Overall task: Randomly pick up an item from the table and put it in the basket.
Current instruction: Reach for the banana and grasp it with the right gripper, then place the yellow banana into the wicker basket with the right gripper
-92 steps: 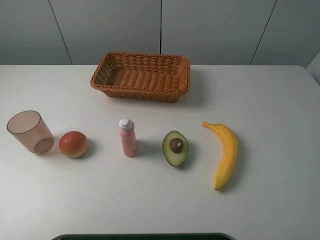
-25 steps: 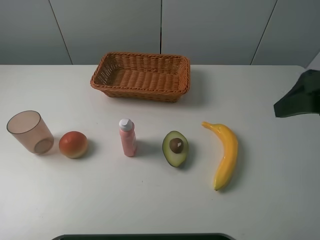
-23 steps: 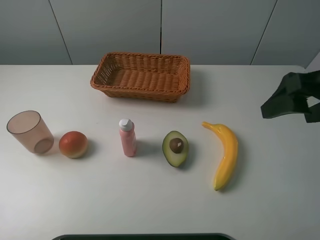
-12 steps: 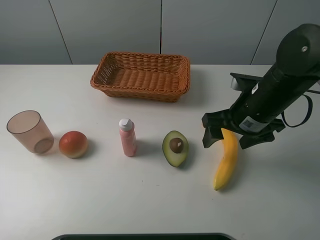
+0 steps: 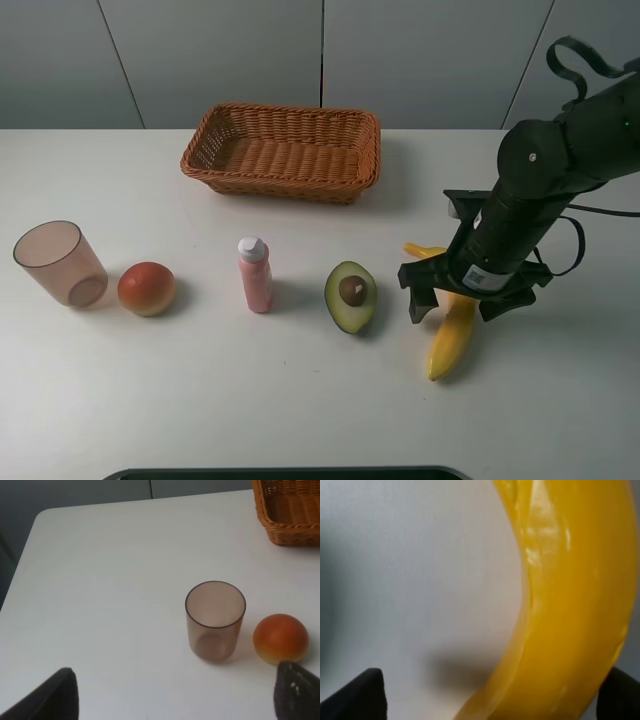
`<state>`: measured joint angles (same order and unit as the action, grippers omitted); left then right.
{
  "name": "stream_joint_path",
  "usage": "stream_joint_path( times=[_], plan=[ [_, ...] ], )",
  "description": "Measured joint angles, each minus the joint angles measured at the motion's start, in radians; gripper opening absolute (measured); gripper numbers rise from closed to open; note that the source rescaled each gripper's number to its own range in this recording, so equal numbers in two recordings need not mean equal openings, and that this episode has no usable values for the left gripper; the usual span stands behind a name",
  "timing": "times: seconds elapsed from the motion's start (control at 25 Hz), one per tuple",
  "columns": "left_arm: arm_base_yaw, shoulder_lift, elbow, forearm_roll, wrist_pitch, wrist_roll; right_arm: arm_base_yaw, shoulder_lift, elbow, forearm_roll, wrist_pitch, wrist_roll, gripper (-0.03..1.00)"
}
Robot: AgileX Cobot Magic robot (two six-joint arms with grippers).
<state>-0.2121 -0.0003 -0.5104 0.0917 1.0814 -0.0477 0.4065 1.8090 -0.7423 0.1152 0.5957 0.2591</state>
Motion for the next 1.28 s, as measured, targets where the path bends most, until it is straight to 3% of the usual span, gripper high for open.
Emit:
stream_joint_path(
  times=[0.16,0.24,0.32,0.4,0.8,1.04,1.12,1.28],
  plan=[
    [0.000,0.000,0.000,0.000,0.000,0.000,0.000,0.007,0.000,-0.002,-0.011,0.016,0.76],
    [0.000,0.000,0.000,0.000,0.000,0.000,0.000,0.007,0.000,-0.005,-0.013,0.020,0.67],
    [0.000,0.000,0.000,0.000,0.000,0.000,0.000,0.007,0.000,-0.011,-0.015,0.023,0.44],
    [0.000,0.000,0.000,0.000,0.000,0.000,0.000,0.007,0.000,-0.028,-0.015,0.025,0.01],
    [0.000,0.000,0.000,0.000,0.000,0.000,0.000,-0.029,-0.022,-0.100,0.018,0.027,0.02],
    [0.000,0.000,0.000,0.000,0.000,0.002,0.000,-0.196,-0.234,-0.265,0.154,0.029,0.02],
    [0.000,0.000,0.000,0.000,0.000,0.002,0.000,-0.246,-0.319,-0.313,0.153,0.016,0.02],
    [0.000,0.000,0.000,0.000,0.000,0.002,0.003,-0.293,-0.500,-0.333,0.098,-0.122,0.02]
  ],
)
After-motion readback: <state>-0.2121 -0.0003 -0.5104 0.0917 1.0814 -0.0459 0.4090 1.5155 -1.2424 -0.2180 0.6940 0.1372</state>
